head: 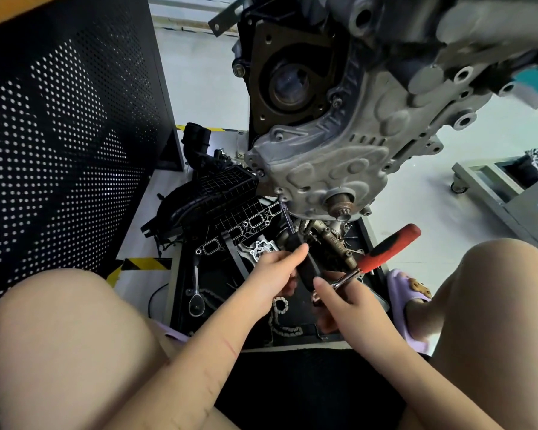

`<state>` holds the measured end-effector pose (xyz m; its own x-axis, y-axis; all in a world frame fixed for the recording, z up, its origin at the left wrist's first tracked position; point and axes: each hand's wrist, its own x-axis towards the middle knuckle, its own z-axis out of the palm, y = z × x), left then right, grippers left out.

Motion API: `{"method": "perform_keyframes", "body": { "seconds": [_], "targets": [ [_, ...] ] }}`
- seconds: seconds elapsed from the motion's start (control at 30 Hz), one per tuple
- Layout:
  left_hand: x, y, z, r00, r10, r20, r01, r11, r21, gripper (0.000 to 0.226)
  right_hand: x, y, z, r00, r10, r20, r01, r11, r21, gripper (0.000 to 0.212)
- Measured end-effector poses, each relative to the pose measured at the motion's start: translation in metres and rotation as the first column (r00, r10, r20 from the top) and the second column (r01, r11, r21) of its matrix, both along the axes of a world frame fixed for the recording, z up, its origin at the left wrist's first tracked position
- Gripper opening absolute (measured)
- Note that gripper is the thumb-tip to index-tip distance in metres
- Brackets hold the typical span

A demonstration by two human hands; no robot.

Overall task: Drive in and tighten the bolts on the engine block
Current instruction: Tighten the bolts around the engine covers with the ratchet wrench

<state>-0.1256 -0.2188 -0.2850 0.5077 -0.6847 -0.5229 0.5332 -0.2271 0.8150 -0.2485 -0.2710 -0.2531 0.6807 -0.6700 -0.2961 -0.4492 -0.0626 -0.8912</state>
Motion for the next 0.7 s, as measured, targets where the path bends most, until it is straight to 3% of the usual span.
{"method": "perform_keyframes", "body": {
  "seconds": [0.03,0.1,0.17,0.23,0.3,0.37,0.43,0.5,0.6,0.7],
  "targets": [
    [-0.001,-0.001,-0.001,1.0,0.012,0.019,-0.012,1.0,0.009,0.027,0.0,0.0,0.001,1.0,0.021,-0.005,-0.021,0.998,-0.053,0.018],
    [-0.004,-0.002,-0.003,0.992,0.021,0.121,-0.027,0.998,0.048,0.03,-0.002,-0.001,0.0,0.984,0.133,-0.115,-0.163,0.937,-0.308,0.014],
    [-0.005,-0.002,-0.006,0.957,0.015,0.289,-0.039,0.996,0.078,0.034,-0.001,0.001,-0.002,0.928,0.223,-0.299,-0.357,0.765,-0.536,0.018],
    [-0.004,-0.001,-0.007,0.916,0.026,0.399,-0.066,0.994,0.087,0.038,0.001,0.003,-0.005,0.92,0.232,-0.317,-0.379,0.738,-0.558,0.019],
    [-0.002,0.001,-0.006,0.912,0.04,0.409,-0.08,0.993,0.082,0.04,0.001,0.004,-0.009,0.958,0.212,-0.195,-0.277,0.862,-0.424,0.013],
    [-0.001,0.004,-0.003,0.945,0.038,0.325,-0.061,0.996,0.061,0.039,0.004,0.005,-0.006,0.991,0.119,-0.06,-0.127,0.983,-0.136,0.018],
    [-0.001,0.004,0.002,0.986,0.013,0.164,-0.022,0.998,0.052,0.036,0.004,0.006,-0.002,0.999,-0.026,0.04,0.016,0.969,0.245,0.022],
    [-0.002,0.003,0.003,0.999,-0.008,0.046,0.006,0.999,0.035,0.035,0.004,0.005,0.002,0.987,-0.137,0.083,0.083,0.879,0.47,0.025],
    [-0.003,0.001,0.001,0.998,-0.012,0.067,0.006,0.997,0.082,0.035,0.003,0.005,0.002,0.983,-0.169,0.077,0.101,0.835,0.541,0.031],
    [-0.003,0.001,-0.003,0.994,-0.002,0.113,-0.005,0.998,0.059,0.036,0.003,0.007,0.001,0.994,-0.097,0.044,0.075,0.932,0.355,0.025]
  ]
}}
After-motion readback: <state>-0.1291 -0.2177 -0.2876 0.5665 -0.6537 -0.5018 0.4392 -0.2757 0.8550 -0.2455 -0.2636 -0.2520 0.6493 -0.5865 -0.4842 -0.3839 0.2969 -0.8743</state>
